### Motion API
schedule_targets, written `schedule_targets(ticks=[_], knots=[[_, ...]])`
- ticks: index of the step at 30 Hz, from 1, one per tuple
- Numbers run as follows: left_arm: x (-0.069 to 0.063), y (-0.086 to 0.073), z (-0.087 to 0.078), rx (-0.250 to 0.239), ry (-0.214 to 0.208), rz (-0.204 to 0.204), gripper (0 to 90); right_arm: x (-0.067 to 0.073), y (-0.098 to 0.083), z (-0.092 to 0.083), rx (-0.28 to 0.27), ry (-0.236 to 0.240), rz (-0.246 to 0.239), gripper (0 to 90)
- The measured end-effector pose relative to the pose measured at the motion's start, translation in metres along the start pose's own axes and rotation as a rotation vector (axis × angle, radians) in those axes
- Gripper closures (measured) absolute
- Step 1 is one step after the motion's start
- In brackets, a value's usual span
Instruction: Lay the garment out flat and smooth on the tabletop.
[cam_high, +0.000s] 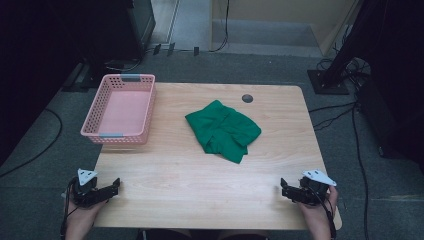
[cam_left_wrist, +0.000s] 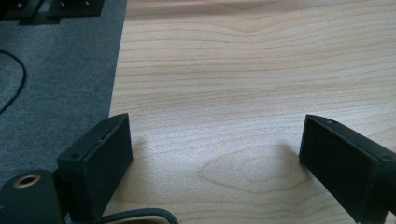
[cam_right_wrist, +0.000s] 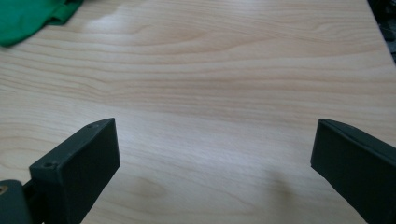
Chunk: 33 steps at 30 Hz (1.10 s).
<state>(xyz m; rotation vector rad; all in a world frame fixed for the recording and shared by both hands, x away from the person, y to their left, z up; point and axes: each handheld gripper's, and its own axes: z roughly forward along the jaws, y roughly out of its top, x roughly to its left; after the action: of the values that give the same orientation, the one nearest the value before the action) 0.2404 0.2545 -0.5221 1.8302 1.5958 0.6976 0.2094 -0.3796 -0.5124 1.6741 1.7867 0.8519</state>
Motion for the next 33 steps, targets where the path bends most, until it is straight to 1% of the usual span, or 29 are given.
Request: schedule_targets(ticks=[9,15,26,27,30,33], knots=[[0.0,0.0,0.0,-0.001,-0.002,-0.001,10.2,0.012,0.015,0.004,-0.009,0.028,-0.004,1.3],[0.0,0.0,0.0,0.0,-0.002,0.001,10.3,0.021,0.025,0.008,-0.002,0.039,-0.025,1.3],[0.0,0.0,0.0,-0.001,-0.003,0.001,10.2,0.039,0.045,0.013,-0.028,0.069,-0.046,1.4],[0.0,0.0,0.0,-0.001,-0.003,0.001,10.2,0.039,0.045,0.013,-0.028,0.069,-0.046,1.4],[0.0,0.0,0.0,0.0,-0.004,0.003,10.3,0.048,0.053,0.016,-0.026,0.081,-0.067,1.4],[0.0,0.0,0.0,-0.001,-0.005,0.003,10.3,0.055,0.059,0.019,-0.029,0.088,-0.075,1.4]])
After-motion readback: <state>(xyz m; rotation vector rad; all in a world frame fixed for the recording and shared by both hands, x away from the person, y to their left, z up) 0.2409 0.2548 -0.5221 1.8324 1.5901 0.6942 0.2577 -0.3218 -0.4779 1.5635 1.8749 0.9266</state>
